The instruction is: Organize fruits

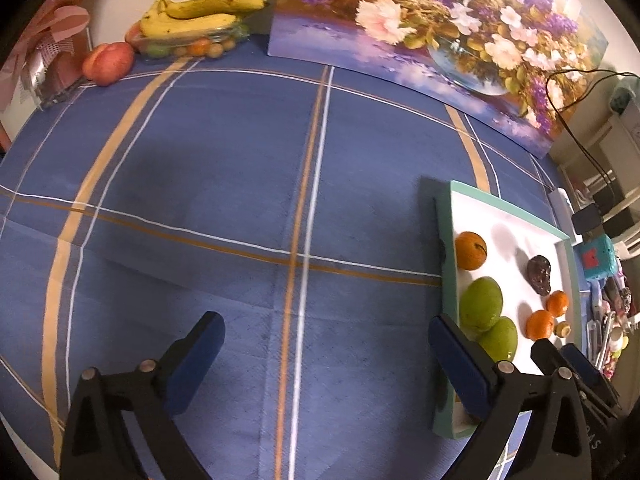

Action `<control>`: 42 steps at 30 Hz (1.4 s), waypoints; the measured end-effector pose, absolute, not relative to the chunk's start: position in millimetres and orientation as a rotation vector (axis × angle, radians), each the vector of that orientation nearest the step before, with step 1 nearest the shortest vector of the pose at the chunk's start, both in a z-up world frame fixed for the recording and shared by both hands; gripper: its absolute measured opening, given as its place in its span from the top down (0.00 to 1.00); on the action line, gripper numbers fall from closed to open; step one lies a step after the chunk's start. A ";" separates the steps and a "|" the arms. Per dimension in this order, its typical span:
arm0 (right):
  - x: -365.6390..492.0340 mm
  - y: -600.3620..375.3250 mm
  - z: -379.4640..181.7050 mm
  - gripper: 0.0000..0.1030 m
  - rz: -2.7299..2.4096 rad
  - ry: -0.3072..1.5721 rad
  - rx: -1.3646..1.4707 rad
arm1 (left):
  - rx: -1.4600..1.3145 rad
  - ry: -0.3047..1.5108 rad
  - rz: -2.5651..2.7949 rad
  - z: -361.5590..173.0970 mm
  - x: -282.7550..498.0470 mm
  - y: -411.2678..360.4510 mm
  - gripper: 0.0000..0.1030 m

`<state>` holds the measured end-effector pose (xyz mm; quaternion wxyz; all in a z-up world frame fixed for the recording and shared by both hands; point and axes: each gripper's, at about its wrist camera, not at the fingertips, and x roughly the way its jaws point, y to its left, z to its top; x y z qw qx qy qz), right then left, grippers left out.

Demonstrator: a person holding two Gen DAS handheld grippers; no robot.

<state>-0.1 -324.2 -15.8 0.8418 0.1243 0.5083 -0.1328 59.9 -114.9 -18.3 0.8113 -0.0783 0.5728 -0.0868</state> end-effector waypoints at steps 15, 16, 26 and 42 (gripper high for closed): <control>-10.1 -295.6 -4.2 0.06 -0.230 1.024 0.258 | -0.171 1.017 -0.155 30.3 45.0 -90.9 0.00; -12.2 -292.8 -2.5 0.06 -0.226 1.021 0.256 | -0.142 1.024 -0.116 35.0 42.8 -90.8 0.00; -36.4 -265.7 3.8 0.06 -0.201 1.011 0.186 | 0.014 1.030 -0.042 43.4 1.2 -80.2 0.00; -46.0 -248.4 -1.8 0.05 -0.180 1.023 0.131 | 0.052 1.155 -0.041 17.2 -24.4 -54.6 0.00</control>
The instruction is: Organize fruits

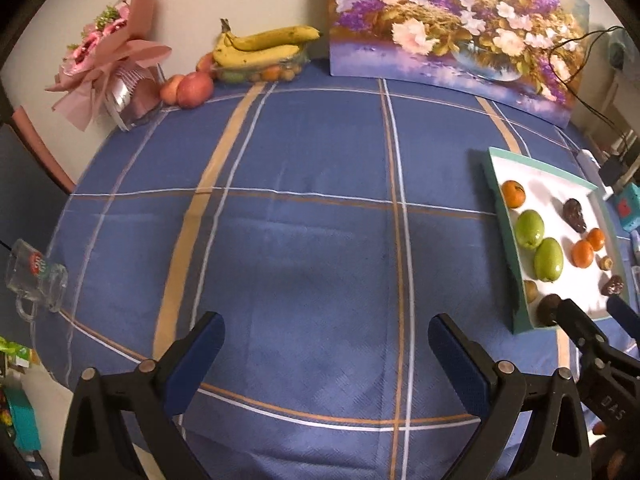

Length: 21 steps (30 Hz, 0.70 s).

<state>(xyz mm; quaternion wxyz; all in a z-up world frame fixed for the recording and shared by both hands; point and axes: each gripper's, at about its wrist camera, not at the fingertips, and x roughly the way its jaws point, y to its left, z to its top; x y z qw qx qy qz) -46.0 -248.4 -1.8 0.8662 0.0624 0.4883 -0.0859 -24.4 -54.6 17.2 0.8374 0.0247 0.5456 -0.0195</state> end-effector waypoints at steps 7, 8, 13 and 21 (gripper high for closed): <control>-44.4 -246.1 -5.3 0.06 -0.171 1.032 0.120 | 0.001 1.158 -0.059 14.6 -27.4 -48.7 0.00; -44.5 -245.9 -5.3 0.05 -0.171 1.032 0.119 | -0.007 1.161 -0.064 14.4 -27.3 -47.7 0.00; -44.3 -247.0 -4.9 0.05 -0.179 1.028 0.123 | -0.005 1.154 -0.070 17.8 -28.0 -48.0 0.00; -45.2 -248.9 -3.1 0.05 -0.187 1.021 0.112 | 0.019 1.167 -0.104 17.5 -28.2 -54.7 0.00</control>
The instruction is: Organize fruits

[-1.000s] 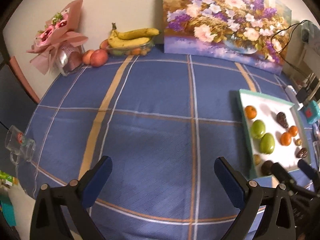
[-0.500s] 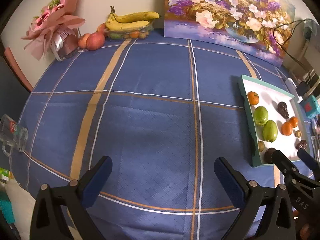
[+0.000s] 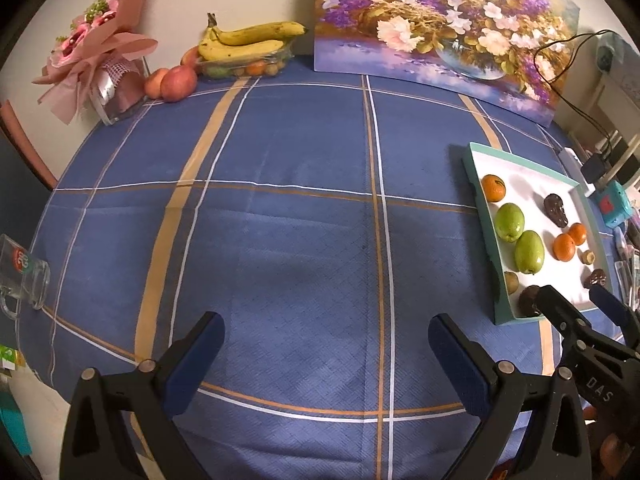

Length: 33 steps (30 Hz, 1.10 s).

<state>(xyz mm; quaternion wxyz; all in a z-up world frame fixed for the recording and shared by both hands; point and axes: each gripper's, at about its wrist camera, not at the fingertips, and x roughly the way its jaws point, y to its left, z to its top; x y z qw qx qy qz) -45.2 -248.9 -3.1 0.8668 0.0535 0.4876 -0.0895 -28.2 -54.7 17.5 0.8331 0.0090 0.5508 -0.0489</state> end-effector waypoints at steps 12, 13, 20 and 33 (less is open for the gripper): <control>-46.0 -251.5 0.2 0.05 -0.206 1.010 0.118 | 0.015 1.176 -0.091 15.3 -27.4 -54.9 0.00; -46.3 -252.5 0.6 0.05 -0.210 1.007 0.121 | 0.014 1.178 -0.089 14.7 -27.5 -54.6 0.00; -46.2 -253.9 1.1 0.06 -0.218 1.006 0.128 | 0.013 1.179 -0.078 14.3 -27.8 -53.6 0.00; -45.9 -253.4 -1.4 0.06 -0.215 1.013 0.124 | 0.013 1.184 -0.065 13.6 -27.0 -51.5 0.00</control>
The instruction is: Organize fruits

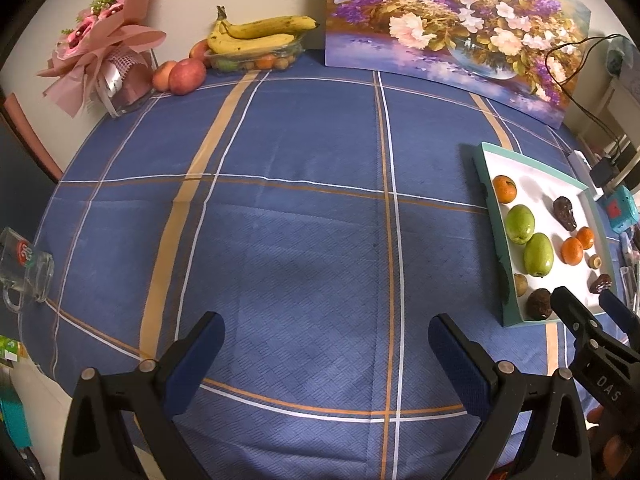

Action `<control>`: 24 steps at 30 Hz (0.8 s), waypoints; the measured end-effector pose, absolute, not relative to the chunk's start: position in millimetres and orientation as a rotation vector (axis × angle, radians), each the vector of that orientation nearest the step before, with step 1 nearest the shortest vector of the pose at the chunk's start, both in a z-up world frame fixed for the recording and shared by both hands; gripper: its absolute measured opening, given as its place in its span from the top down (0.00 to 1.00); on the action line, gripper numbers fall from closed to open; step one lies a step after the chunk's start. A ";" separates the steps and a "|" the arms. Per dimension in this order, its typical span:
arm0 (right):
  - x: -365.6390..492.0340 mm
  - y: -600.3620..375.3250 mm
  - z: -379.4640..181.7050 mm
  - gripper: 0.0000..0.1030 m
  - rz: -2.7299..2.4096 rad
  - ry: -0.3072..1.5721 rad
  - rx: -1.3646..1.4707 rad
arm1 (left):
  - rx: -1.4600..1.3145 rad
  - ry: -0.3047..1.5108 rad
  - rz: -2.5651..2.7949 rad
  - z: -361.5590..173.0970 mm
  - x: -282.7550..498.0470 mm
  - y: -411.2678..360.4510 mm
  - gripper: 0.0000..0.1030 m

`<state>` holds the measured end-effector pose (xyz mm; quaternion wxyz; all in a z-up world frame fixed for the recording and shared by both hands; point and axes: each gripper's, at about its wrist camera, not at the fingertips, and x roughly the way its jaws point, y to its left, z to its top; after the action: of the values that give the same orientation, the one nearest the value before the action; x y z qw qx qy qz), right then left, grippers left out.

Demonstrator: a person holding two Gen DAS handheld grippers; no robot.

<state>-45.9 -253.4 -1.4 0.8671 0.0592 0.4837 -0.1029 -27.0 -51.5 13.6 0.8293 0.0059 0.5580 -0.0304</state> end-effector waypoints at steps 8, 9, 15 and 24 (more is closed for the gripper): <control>-45.9 -252.9 -3.0 0.06 -0.214 1.019 0.120 | 0.011 1.185 -0.060 13.6 -27.1 -50.5 0.00; -45.9 -252.7 -2.8 0.05 -0.214 1.019 0.120 | 0.011 1.185 -0.060 13.6 -27.2 -50.5 0.00; -45.5 -252.6 -2.8 0.05 -0.214 1.020 0.119 | 0.011 1.185 -0.061 13.7 -27.3 -50.3 0.00; -45.4 -252.0 -3.2 0.05 -0.214 1.021 0.119 | 0.013 1.184 -0.059 13.8 -27.9 -49.6 0.00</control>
<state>-45.4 -252.0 -3.2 0.8654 0.0567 0.4873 -0.1024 -27.9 -49.6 13.8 0.8294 0.0061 0.5579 -0.0277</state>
